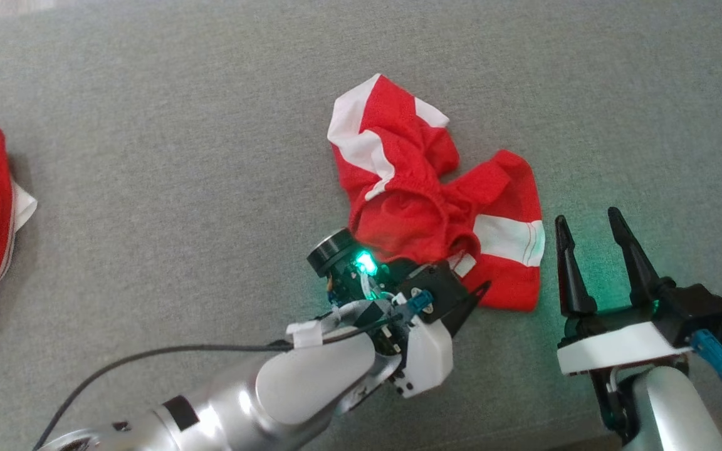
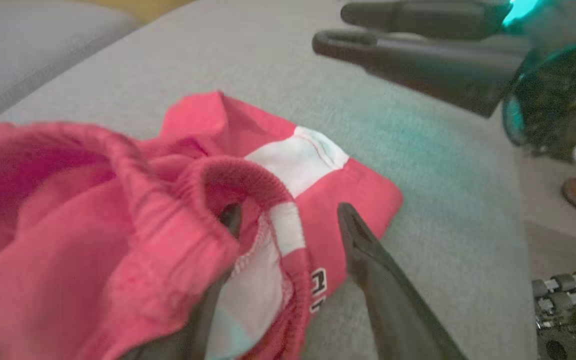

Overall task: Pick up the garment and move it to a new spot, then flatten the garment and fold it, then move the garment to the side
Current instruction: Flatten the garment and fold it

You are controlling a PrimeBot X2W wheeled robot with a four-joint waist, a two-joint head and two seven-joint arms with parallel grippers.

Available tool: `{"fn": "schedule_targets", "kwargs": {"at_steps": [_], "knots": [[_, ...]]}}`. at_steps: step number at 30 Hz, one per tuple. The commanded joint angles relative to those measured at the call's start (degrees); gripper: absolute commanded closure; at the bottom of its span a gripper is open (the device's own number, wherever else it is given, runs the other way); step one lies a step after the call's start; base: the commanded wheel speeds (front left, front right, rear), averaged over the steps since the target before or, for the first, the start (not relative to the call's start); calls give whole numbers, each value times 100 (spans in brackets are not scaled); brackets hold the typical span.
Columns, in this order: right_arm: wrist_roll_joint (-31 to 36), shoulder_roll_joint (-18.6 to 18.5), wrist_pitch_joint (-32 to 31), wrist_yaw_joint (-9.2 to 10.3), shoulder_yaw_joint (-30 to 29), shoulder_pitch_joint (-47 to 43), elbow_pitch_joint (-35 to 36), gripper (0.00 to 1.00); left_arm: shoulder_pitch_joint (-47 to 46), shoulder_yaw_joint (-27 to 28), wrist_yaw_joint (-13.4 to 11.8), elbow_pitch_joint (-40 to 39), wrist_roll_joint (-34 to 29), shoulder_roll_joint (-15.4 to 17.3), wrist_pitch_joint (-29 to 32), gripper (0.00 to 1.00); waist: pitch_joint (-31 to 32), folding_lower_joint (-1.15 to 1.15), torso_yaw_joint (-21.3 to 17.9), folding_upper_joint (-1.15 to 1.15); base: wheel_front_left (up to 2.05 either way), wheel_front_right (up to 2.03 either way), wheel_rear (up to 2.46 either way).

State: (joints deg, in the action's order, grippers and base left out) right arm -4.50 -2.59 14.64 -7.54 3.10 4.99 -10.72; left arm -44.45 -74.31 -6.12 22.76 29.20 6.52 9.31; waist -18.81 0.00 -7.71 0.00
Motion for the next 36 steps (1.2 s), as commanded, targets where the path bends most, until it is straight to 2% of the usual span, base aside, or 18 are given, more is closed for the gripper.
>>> {"fn": "schedule_targets", "kwargs": {"at_steps": [1,3,4,5,9,17,23,25,29,33,36], "knots": [[-36,-29,36,5,142,3,155,0,-172,102,-23,-58,-50,-7,85,0,-24,0,-22,0,0,0,0],[-48,-29,36,5,148,14,158,0,-161,100,17,26,-89,2,192,0,-50,0,-40,0,0,0,0],[-53,-29,36,5,148,18,162,0,-165,100,27,54,-117,5,213,26,-62,0,-47,0,0,0,0],[-56,-29,36,5,145,20,164,0,-165,100,36,76,-138,7,220,44,-71,0,-52,0,0,0,0],[-62,-29,36,5,125,21,156,0,-184,107,-1,129,-195,0,135,100,-72,0,-63,0,0,0,0],[-63,-29,36,5,142,-4,99,0,-243,231,74,-119,-65,-95,-147,100,130,0,-81,0,0,0,0],[-107,-29,36,5,219,-86,17,0,-680,610,299,-591,201,-146,-288,100,444,0,-103,0,0,0,0],[-146,-29,36,5,297,-144,-18,0,-1089,1058,455,-803,512,-71,-241,100,636,0,-148,0,0,0,0],[-165,-29,36,5,368,-198,-54,0,-1554,1651,581,-968,912,28,-195,100,775,0,-201,0,0,0,0],[-196,-29,36,5,449,-255,-63,0,-2027,2508,576,-1126,1414,261,-236,100,912,0,-272,0,0,0,0],[-195,-29,36,5,431,-326,-45,0,-1730,2908,533,-1308,1989,563,-17,100,979,0,-272,0,0,0,0]]}}
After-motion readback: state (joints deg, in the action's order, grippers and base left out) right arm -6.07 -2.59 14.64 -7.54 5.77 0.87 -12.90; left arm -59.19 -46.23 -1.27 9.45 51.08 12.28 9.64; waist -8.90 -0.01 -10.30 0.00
